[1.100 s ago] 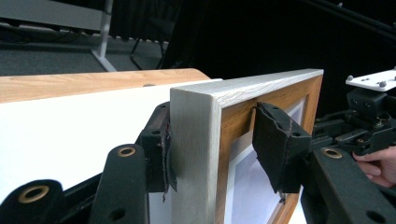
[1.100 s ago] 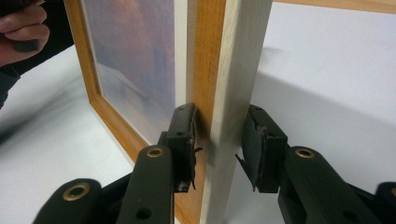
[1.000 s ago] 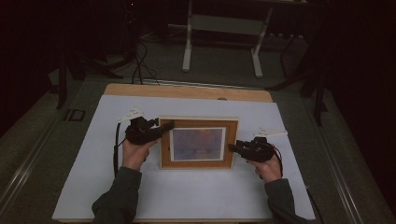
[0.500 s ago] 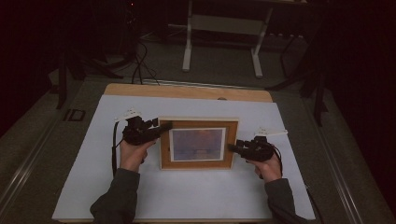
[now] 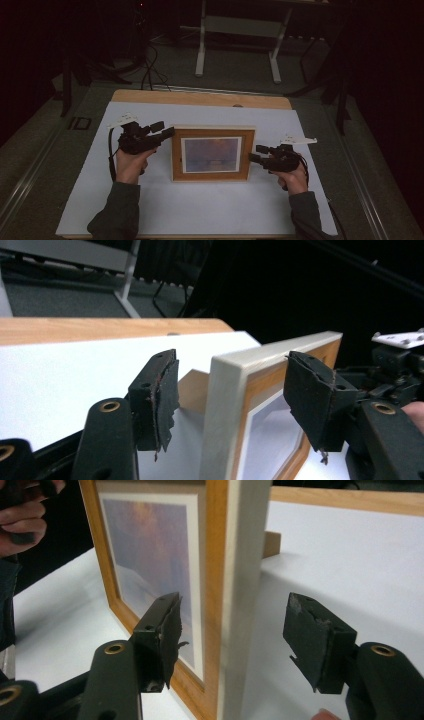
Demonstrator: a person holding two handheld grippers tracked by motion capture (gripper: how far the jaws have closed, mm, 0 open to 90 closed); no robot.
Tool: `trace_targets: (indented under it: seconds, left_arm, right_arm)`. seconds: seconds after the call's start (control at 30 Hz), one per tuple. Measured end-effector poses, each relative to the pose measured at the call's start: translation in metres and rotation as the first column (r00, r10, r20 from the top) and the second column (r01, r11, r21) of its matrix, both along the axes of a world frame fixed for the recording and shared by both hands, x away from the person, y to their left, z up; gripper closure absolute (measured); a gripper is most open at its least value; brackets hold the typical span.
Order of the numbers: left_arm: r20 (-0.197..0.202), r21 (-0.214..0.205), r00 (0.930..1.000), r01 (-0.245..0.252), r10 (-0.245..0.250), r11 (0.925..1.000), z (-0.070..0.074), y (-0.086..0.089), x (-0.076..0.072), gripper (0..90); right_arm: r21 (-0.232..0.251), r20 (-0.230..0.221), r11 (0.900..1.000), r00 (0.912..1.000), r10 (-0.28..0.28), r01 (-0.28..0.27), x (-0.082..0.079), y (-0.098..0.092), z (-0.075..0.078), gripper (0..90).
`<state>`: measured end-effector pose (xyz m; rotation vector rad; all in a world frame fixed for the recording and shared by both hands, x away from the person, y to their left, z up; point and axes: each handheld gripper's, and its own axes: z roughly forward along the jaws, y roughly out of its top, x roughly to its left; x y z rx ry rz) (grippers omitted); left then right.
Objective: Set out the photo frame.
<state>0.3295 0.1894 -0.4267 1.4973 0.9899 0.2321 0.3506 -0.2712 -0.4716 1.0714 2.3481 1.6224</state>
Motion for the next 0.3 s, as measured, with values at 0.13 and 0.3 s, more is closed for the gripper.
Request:
trace_targets:
  seconds: [0.13,0.3]
  left_arm:
    - [0.023,0.012,0.9995,-0.021,0.021,0.9997,0.008,0.005,-0.006,38.9]
    - [0.01,0.151,0.9856,-0.168,0.169,0.9741,0.011,0.019,-0.01,38.9]
  right_arm:
    - [0.016,0.005,0.9997,0.9998,-0.017,0.017,-0.001,-0.008,0.004,39.1]
    - [0.023,0.012,0.9991,0.9993,-0.036,0.036,-0.002,-0.016,0.007,38.0]
